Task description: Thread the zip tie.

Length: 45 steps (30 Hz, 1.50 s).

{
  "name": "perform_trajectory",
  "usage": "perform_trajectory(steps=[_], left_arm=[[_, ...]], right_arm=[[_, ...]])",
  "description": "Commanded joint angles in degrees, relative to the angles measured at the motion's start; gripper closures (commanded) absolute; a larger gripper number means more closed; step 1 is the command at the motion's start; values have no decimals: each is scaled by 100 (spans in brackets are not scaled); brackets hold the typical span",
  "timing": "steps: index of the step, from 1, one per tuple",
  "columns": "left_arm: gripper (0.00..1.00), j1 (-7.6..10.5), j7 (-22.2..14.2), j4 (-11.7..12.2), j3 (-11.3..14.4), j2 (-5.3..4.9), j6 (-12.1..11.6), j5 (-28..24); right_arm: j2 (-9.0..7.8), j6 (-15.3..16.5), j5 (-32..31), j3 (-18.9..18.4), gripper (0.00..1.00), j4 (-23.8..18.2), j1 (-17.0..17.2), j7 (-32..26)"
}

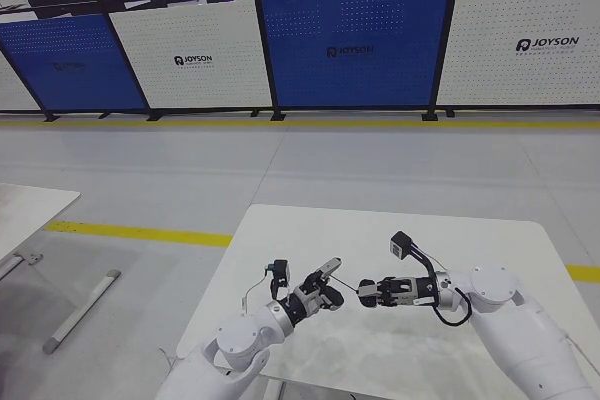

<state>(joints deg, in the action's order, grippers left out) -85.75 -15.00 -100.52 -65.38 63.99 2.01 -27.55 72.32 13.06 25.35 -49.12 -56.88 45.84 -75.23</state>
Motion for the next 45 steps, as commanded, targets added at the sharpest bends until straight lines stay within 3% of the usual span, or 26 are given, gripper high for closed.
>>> perform_trajectory(steps=[1,7,11,13,19,23,25,26,28,32,45], left_arm=[[0,2,-9,0,0,-2,13,12],[0,17,13,28,40,2,25,120],[0,40,139,84,132,23,-180,345],[51,38,162,98,141,30,-226,360],[80,-11,9,87,104,21,-277,394],[92,-13,-195,84,62,4,-175,406],[93,-11,-260,84,44,1,-147,378],[98,-11,-291,83,37,0,-144,366],[95,-12,-354,82,21,-4,-132,338],[100,-10,-433,84,0,-8,-136,327],[100,-61,-527,59,-34,-16,-241,370]], right_arm=[[0,0,0,0,100,0,0,0],[0,0,0,0,100,0,0,0],[0,0,0,0,100,0,0,0],[0,0,0,0,100,0,0,0],[0,0,0,0,100,0,0,0],[0,0,0,0,100,0,0,0],[0,0,0,0,100,0,0,0],[0,0,0,0,100,0,0,0],[0,0,0,0,100,0,0,0],[0,0,0,0,100,0,0,0],[0,0,0,0,100,0,0,0]])
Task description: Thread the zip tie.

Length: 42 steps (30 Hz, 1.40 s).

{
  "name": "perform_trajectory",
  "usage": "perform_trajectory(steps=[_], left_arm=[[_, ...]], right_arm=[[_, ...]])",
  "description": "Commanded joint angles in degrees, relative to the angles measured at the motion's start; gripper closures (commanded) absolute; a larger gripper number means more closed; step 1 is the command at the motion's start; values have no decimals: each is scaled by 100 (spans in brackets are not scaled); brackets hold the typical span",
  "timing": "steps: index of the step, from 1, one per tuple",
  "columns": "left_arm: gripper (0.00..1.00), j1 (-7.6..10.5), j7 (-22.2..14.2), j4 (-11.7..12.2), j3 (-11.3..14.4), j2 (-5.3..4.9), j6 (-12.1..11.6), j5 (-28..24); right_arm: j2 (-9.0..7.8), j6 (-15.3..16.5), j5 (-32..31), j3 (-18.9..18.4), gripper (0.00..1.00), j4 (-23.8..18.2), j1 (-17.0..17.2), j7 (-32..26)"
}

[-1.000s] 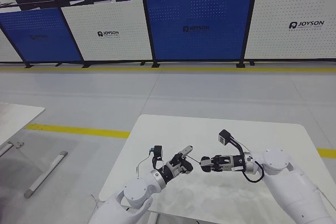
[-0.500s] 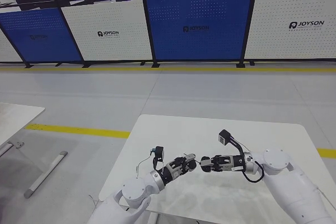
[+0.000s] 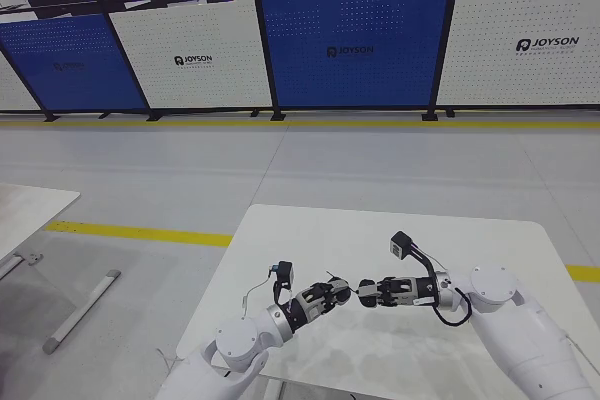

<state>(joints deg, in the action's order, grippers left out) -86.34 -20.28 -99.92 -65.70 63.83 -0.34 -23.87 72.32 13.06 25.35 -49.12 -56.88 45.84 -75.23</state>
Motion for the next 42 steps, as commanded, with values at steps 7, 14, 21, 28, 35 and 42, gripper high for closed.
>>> perform_trajectory(steps=[7,14,21,28,35,42], left_arm=[[100,-18,44,-4,-14,4,-45,2],[100,-4,362,-3,6,22,-3,134],[100,45,1237,-38,77,69,279,530],[100,181,1941,-23,191,127,813,919],[100,181,1941,-23,191,127,813,919],[100,181,1941,-23,191,127,813,919]], right_arm=[[-36,-49,-58,-80,57,-209,158,223],[-155,-87,-117,-349,5,-513,403,278],[-298,93,-120,-737,0,-830,735,367],[-504,330,-311,-1274,0,-1340,1216,389],[-504,330,-311,-1274,0,-1340,1216,389],[-504,330,-311,-1274,0,-1340,1216,389]])
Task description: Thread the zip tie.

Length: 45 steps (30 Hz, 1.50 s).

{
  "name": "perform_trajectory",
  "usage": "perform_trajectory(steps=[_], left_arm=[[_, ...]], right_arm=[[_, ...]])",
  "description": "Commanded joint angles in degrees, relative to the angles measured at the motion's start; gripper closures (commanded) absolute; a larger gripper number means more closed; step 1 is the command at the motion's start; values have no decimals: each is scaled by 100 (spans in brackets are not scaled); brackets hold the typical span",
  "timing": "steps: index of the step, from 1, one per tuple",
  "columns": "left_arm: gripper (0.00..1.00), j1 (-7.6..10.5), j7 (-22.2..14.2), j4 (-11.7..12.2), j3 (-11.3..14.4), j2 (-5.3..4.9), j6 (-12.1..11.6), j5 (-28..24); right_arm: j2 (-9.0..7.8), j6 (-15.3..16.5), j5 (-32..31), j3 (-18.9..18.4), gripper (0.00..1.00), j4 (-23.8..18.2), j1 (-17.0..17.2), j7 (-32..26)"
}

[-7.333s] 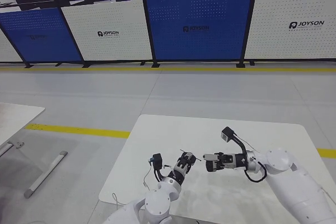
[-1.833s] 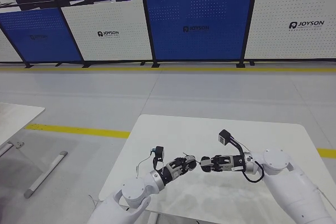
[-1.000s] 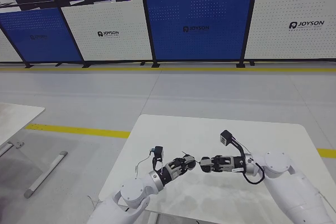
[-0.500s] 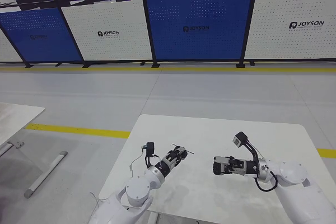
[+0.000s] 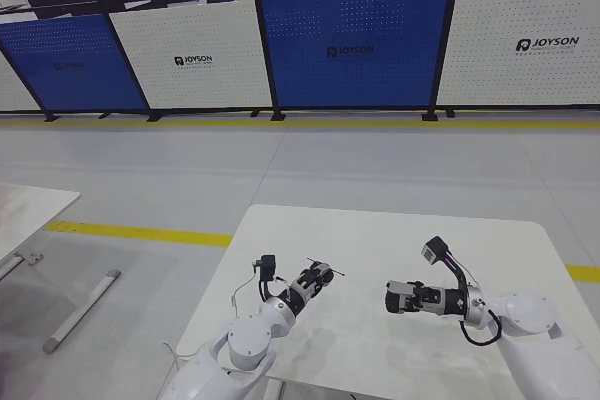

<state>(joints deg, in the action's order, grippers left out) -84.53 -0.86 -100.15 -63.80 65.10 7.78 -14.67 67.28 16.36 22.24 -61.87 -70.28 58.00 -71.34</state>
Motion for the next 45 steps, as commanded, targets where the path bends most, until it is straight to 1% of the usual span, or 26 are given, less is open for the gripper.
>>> perform_trajectory(steps=[1,2,4,5,7,8,9,11,12,13,23,26,28,29,32,34,36,37,39,40,41,45], left_arm=[[100,0,0,0,0,0,0,0],[100,0,6,21,-1,2,-10,5],[100,16,-20,150,-32,5,-41,10],[100,20,-102,203,-51,0,-33,6],[100,21,-658,302,-131,-38,12,-34],[100,14,-956,335,-208,-69,-4,-4],[100,-24,-1306,361,-327,-110,-79,25],[100,-71,-1903,381,-474,-180,-117,168],[100,-89,-2117,372,-556,-211,-153,236],[100,-115,-2240,359,-601,-226,-195,230],[100,-116,-2227,361,-597,-224,-200,228],[100,-109,-2125,345,-583,-198,-273,-44],[100,-132,-2215,246,-703,-196,-363,-435],[100,-175,-2238,187,-776,-201,-425,-574],[100,-372,-2275,-166,-1050,-214,-632,-1091],[100,-553,-2469,-477,-1244,-234,-617,-1503],[100,-758,-2573,-771,-1472,-256,-651,-1807],[100,-902,-2660,-980,-1608,-267,-702,-2018],[100,-1126,-2732,-1238,-1833,-279,-824,-2312],[100,-1260,-2737,-1355,-1945,-287,-886,-2361],[100,-1353,-2768,-1430,-2003,-298,-890,-2287],[100,-1353,-2768,-1430,-2003,-298,-890,-2287]], right_arm=[[0,0,0,0,0,0,0,0],[0,0,0,0,0,0,0,0],[0,0,0,0,0,0,0,0],[0,0,0,0,0,0,0,0],[0,0,0,0,0,0,0,0],[0,0,0,0,0,0,0,0],[0,0,0,0,0,0,0,0],[0,0,0,0,0,0,0,0],[0,0,0,0,0,0,0,0],[0,0,0,0,0,0,0,0],[0,0,0,0,0,0,0,0],[0,0,0,0,0,0,0,0],[0,0,0,0,0,0,0,0],[0,0,0,0,0,0,0,0],[0,0,0,0,0,0,0,0],[0,0,0,0,0,0,0,0],[0,0,0,0,0,0,0,0],[0,0,0,0,0,0,0,0],[0,0,0,0,0,0,0,0],[0,0,0,0,0,0,0,0],[0,0,0,0,0,0,0,0],[0,0,0,0,0,0,0,0]])
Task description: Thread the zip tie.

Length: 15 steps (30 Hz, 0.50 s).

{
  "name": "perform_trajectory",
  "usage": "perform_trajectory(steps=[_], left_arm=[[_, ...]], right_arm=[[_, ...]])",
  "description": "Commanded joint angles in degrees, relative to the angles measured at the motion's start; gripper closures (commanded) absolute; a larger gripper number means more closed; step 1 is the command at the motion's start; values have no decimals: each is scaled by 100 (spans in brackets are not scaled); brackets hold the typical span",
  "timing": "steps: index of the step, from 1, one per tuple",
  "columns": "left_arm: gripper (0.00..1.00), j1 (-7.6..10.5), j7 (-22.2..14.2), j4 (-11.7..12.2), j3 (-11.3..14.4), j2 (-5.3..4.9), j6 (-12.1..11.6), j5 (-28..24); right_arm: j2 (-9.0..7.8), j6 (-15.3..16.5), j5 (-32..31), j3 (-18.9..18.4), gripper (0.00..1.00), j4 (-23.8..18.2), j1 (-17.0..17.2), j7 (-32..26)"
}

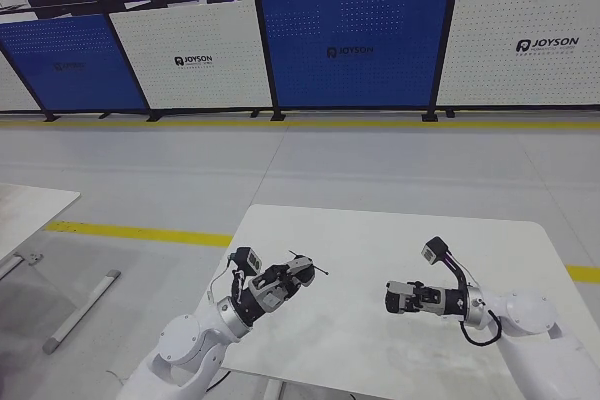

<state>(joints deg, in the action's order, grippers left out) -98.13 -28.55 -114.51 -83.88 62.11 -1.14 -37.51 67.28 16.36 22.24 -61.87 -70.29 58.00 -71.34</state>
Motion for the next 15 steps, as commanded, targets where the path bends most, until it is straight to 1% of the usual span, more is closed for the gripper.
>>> perform_trajectory(steps=[1,8,10,11,12,13,15], left_arm=[[100,7,1,6,5,1,2,-3],[100,12,14,9,10,2,5,0],[100,55,20,28,74,12,-10,-42],[100,71,-7,57,107,23,-94,-173],[100,82,-123,68,147,39,-249,-439],[100,65,-262,73,145,46,-322,-673],[100,-9,-345,81,29,49,-390,-985]], right_arm=[[0,0,0,0,0,0,0,0],[0,0,0,0,0,0,0,0],[0,0,0,0,0,0,0,0],[0,0,0,0,0,0,0,0],[0,0,0,0,0,0,0,0],[0,0,0,0,0,0,0,0],[0,0,0,0,0,0,0,0]])
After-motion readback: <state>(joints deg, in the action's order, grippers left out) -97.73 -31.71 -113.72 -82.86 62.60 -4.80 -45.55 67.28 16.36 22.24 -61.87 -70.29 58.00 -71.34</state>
